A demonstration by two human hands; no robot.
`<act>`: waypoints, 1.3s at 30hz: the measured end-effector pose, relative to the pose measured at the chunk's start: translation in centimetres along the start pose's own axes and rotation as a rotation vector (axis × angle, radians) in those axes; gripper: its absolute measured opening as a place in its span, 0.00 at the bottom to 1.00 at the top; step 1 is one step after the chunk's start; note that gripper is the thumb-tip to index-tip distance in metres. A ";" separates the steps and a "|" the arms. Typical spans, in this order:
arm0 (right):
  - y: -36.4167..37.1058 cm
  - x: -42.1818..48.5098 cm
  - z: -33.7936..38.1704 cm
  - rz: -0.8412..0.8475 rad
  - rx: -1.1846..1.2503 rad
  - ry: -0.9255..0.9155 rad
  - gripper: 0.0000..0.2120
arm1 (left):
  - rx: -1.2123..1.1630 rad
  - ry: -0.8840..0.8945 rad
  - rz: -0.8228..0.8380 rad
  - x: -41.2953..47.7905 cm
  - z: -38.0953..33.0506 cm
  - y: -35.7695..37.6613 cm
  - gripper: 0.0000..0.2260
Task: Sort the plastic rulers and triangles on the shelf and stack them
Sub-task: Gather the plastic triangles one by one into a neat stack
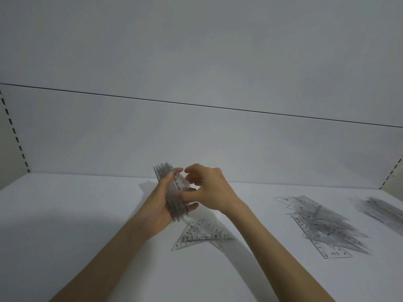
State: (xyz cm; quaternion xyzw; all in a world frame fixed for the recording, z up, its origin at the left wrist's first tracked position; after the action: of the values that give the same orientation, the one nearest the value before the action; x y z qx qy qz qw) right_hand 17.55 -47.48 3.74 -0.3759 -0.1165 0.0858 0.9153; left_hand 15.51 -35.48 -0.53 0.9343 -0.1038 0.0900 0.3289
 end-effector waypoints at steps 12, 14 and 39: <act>-1.8 -1.3 -4.6 0.166 -0.197 -0.010 0.30 | 0.083 0.017 -0.096 0.5 0.2 -1.4 0.11; -1.7 -2.6 -5.9 0.292 -0.358 0.046 0.35 | 0.073 0.027 -0.152 0.8 0.1 -1.9 0.09; -0.8 -3.7 -5.3 0.348 -0.574 -0.011 0.28 | 0.107 0.028 -0.152 0.7 0.2 -1.7 0.09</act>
State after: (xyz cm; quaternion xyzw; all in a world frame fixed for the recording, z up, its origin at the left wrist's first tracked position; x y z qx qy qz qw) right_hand 15.57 -52.47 0.09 -0.6321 -0.0750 0.2065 0.7431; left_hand 16.64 -34.39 -1.54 0.9544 -0.0232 0.0834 0.2858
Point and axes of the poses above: each hand's wrist, its own x-axis towards the middle knuckle, its own y-axis out of the palm, z = x × y, the point moved 3 cm from there along x, towards the middle knuckle, and after that the axes turned 12 degrees about y, right-handed, at the moved point
